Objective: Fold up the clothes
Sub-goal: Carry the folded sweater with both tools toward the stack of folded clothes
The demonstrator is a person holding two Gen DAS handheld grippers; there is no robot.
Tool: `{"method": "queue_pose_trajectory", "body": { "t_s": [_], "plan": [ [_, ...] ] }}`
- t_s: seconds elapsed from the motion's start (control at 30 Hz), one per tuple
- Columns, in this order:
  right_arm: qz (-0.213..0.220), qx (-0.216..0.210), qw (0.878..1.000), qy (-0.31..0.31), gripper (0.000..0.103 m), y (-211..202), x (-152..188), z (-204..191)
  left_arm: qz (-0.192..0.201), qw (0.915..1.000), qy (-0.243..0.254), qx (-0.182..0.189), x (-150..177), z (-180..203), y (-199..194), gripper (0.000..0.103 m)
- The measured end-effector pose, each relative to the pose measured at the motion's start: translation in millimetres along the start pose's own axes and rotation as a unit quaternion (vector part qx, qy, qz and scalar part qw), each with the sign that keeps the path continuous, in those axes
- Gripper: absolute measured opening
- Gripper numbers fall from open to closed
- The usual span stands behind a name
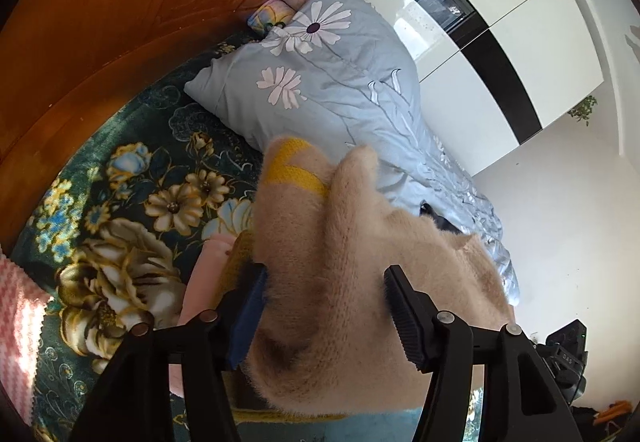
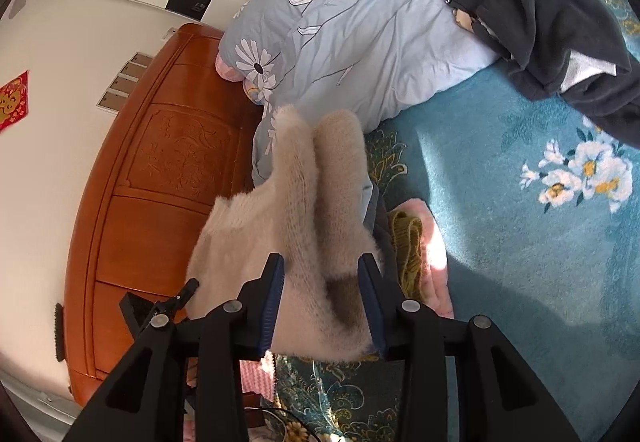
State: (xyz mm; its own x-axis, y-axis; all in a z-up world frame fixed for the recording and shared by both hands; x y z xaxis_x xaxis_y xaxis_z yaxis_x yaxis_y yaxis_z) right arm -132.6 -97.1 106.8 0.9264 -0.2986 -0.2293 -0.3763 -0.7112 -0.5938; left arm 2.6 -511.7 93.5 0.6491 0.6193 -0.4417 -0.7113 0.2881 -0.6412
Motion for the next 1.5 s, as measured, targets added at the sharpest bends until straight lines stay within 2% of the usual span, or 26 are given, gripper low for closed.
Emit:
{"method": "queue_pose_trajectory", "body": {
  "t_s": [0.13, 0.2, 0.23, 0.3, 0.4, 0.5, 0.57, 0.63, 0.67, 0.77, 0.93, 1.03, 1.07, 1.27, 1.3, 1.4, 1.5],
  "plan": [
    [-0.027, -0.014, 0.999, -0.015, 0.039, 15, 17, -5, -0.002, 1.0, 0.006, -0.003, 10, 1, -1, 0.063],
    [-0.04, -0.009, 0.998, -0.038, 0.038, 20, 28, -12, -0.003, 0.9999, 0.01, -0.004, 15, 2, -1, 0.059],
    [-0.043, -0.004, 0.998, -0.052, 0.034, 20, 32, -16, 0.0, 0.9999, 0.014, -0.003, 16, 3, -3, 0.057],
    [-0.041, -0.012, 0.997, -0.066, 0.029, 15, 36, -24, 0.002, 0.9998, 0.018, 0.004, 18, 6, -9, 0.044],
    [-0.026, -0.061, 0.996, -0.064, 0.018, -4, 36, -38, 0.009, 0.9996, 0.018, 0.022, 20, 13, -19, 0.035],
    [-0.017, -0.075, 0.992, -0.095, 0.015, -21, 41, -50, 0.015, 0.9989, 0.019, 0.039, 23, 19, -29, 0.035],
    [-0.025, -0.049, 0.994, -0.094, 0.015, -16, 47, -36, 0.019, 0.9987, 0.027, 0.039, 28, 21, -33, 0.035],
    [-0.039, -0.006, 0.996, -0.074, 0.015, -3, 53, -10, 0.015, 0.9994, 0.03, 0.003, 35, 10, -23, 0.035],
    [-0.047, 0.013, 0.997, -0.062, 0.015, 4, 56, 3, 0.005, 0.9997, 0.018, -0.014, 38, 0, -13, 0.035],
    [-0.063, 0.016, 0.998, -0.012, 0.015, 24, 62, 30, -0.014, 0.9996, -0.022, -0.014, 43, -21, 7, 0.036],
    [-0.071, 0.061, 0.994, -0.05, 0.015, 34, 65, 23, -0.006, 0.9997, -0.009, -0.024, 42, -17, 4, 0.042],
    [-0.053, 0.055, 0.995, -0.065, 0.017, 24, 59, 16, -0.001, 0.9994, -0.003, -0.033, 41, -14, 1, 0.052],
    [-0.05, 0.053, 0.995, -0.067, 0.017, 21, 61, 16, 0.0, 0.9993, -0.001, -0.038, 41, -14, -1, 0.058],
    [-0.046, 0.058, 0.994, -0.084, 0.018, 10, 65, 9, 0.009, 0.9989, 0.006, -0.045, 40, -7, -12, 0.067],
    [-0.045, 0.061, 0.993, -0.089, 0.019, 9, 67, 8, 0.012, 0.9988, 0.006, -0.047, 39, -6, -14, 0.069],
    [-0.041, 0.062, 0.992, -0.099, 0.032, 2, 70, 4, 0.017, 0.9983, 0.0, -0.055, 38, -5, -19, 0.071],
    [-0.032, 0.066, 0.991, -0.112, 0.034, -7, 73, 0, 0.034, 0.9966, 0.005, -0.075, 36, 0, -32, 0.071]
  ]
}}
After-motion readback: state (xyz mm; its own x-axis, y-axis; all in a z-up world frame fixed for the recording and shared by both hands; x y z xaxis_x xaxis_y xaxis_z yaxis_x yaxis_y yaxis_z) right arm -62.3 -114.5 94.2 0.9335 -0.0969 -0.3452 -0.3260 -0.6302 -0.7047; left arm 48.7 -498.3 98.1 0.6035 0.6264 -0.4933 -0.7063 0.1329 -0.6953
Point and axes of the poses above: each gripper's, at about its wrist camera, not at the fingertips, and y roughly the way its jaws point, z to its right, x to its underside, the point moved 5 cm from there along y, roughly the way its jaws point, and after that the axes turned 1 degree about -z, right-handed, at the moved point
